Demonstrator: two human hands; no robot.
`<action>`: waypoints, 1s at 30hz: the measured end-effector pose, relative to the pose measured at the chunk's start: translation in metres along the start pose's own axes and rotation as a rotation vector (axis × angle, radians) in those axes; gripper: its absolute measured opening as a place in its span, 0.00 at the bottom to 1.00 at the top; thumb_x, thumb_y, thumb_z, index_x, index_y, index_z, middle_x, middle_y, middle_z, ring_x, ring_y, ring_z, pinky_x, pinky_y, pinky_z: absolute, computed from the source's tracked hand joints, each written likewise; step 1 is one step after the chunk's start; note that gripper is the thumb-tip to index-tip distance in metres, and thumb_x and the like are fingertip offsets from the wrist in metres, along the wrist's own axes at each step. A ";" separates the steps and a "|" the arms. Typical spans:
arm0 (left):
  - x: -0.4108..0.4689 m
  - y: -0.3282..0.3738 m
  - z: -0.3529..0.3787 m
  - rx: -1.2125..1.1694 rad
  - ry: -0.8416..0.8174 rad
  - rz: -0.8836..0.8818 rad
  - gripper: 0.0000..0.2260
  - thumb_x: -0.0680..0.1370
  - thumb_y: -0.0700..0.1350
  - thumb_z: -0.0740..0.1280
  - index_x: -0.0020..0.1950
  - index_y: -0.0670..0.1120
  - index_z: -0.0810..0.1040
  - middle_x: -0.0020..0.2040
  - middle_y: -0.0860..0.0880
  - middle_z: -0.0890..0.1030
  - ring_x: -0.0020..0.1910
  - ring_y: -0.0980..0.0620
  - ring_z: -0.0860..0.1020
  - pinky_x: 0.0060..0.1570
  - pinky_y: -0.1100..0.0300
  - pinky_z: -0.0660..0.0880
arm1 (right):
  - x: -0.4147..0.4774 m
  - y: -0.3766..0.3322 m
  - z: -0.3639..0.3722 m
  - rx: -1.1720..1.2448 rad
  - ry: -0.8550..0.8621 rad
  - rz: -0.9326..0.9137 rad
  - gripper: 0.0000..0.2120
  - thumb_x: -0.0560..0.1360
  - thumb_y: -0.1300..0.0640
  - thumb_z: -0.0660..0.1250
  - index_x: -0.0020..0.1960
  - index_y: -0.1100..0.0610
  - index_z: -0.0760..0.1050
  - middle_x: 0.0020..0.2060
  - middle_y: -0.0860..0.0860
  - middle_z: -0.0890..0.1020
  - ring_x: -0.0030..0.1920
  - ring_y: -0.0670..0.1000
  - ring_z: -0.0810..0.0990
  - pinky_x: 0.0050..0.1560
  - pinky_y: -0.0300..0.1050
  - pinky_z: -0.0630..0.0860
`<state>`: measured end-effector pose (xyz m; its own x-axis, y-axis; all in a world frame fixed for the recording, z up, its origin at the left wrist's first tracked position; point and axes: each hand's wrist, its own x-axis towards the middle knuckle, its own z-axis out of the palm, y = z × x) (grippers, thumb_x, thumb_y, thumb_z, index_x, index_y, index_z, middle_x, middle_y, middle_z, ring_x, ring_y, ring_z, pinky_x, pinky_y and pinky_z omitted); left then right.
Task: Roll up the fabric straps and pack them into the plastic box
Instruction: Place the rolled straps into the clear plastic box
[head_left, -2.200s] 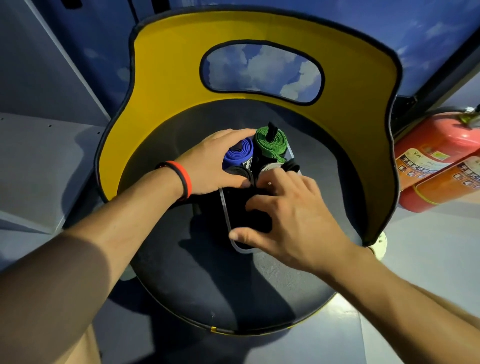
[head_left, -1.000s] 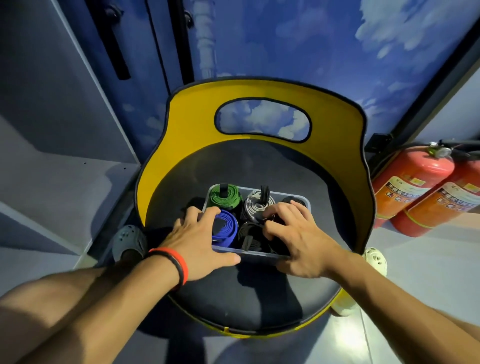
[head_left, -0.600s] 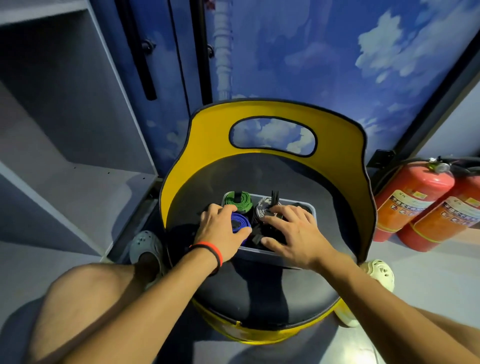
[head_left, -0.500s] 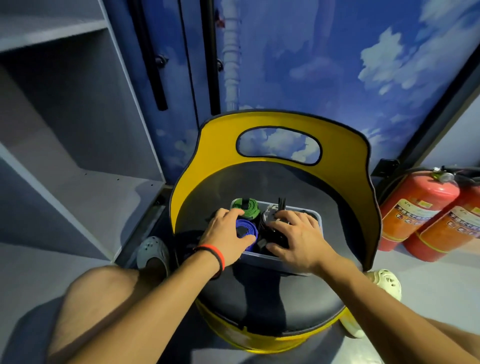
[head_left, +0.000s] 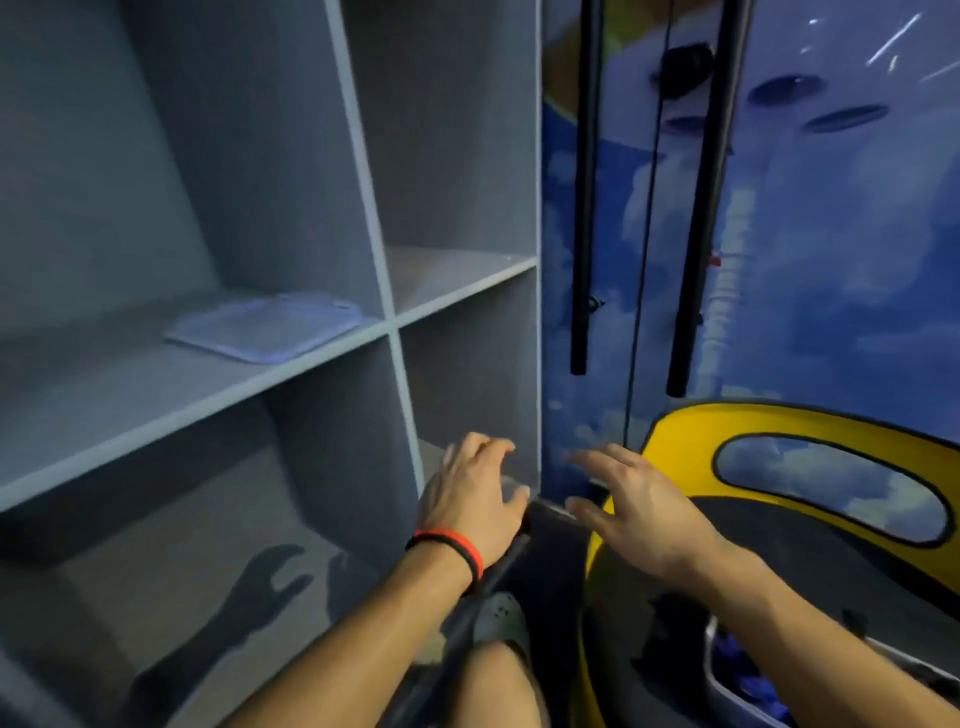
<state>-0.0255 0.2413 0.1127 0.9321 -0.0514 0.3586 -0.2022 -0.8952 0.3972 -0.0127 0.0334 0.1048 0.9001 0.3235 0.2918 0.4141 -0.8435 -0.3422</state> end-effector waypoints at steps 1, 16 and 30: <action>0.005 -0.013 -0.020 0.044 0.050 -0.002 0.21 0.78 0.53 0.68 0.70 0.53 0.72 0.66 0.53 0.70 0.68 0.50 0.68 0.68 0.52 0.69 | 0.017 -0.017 -0.001 -0.009 -0.001 -0.044 0.28 0.79 0.42 0.67 0.76 0.48 0.67 0.70 0.46 0.73 0.70 0.51 0.72 0.68 0.47 0.71; 0.059 -0.136 -0.178 0.533 0.155 -0.252 0.20 0.78 0.56 0.65 0.68 0.52 0.73 0.66 0.51 0.75 0.72 0.49 0.68 0.77 0.37 0.50 | 0.148 -0.177 -0.009 -0.014 -0.037 -0.342 0.35 0.79 0.62 0.57 0.82 0.46 0.52 0.82 0.46 0.54 0.80 0.49 0.54 0.76 0.55 0.63; 0.005 -0.037 -0.135 0.439 0.467 0.291 0.19 0.70 0.34 0.72 0.55 0.54 0.82 0.48 0.55 0.78 0.47 0.49 0.79 0.62 0.47 0.66 | 0.087 -0.122 -0.029 0.070 0.200 -0.262 0.34 0.73 0.61 0.69 0.77 0.51 0.64 0.74 0.49 0.67 0.74 0.52 0.66 0.68 0.55 0.70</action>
<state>-0.0537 0.3334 0.2137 0.6122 -0.2089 0.7626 -0.1928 -0.9748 -0.1123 0.0117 0.1518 0.1982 0.7200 0.4294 0.5452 0.6427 -0.7090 -0.2904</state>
